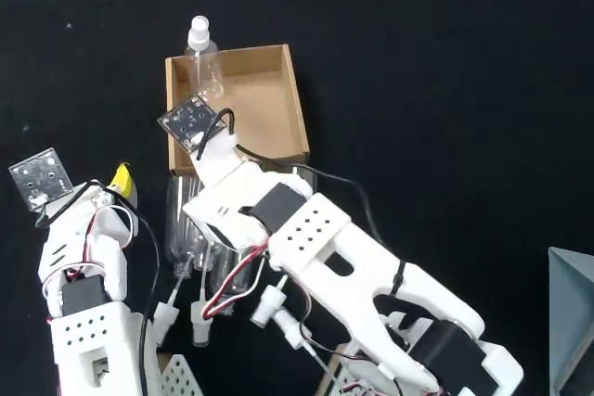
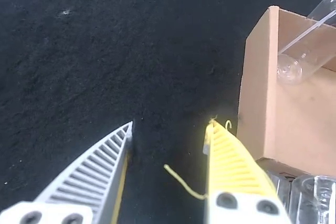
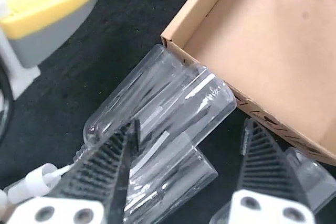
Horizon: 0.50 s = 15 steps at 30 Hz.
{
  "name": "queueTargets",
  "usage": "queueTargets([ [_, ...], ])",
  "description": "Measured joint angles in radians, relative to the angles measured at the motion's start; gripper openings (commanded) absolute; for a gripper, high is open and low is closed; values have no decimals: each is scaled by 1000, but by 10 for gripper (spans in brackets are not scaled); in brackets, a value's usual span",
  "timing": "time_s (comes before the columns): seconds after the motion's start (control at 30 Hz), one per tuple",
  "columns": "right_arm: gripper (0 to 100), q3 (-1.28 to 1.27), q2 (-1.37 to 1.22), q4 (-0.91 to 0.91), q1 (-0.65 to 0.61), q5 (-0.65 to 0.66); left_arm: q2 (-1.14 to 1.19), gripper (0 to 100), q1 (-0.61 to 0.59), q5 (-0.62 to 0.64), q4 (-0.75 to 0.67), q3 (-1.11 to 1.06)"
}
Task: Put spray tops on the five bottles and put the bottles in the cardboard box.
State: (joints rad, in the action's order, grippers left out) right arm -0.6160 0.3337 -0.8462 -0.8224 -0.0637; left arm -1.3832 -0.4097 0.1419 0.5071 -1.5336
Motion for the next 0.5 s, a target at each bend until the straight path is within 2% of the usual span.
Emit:
queueTargets([
  [0.2, 266, 0, 0, -141, 2, 0, 0, 206, -11, 0, 0, 0],
  [0.5, 266, 0, 0, -170, 58, 2, 0, 206, -18, 0, 0, 0],
])
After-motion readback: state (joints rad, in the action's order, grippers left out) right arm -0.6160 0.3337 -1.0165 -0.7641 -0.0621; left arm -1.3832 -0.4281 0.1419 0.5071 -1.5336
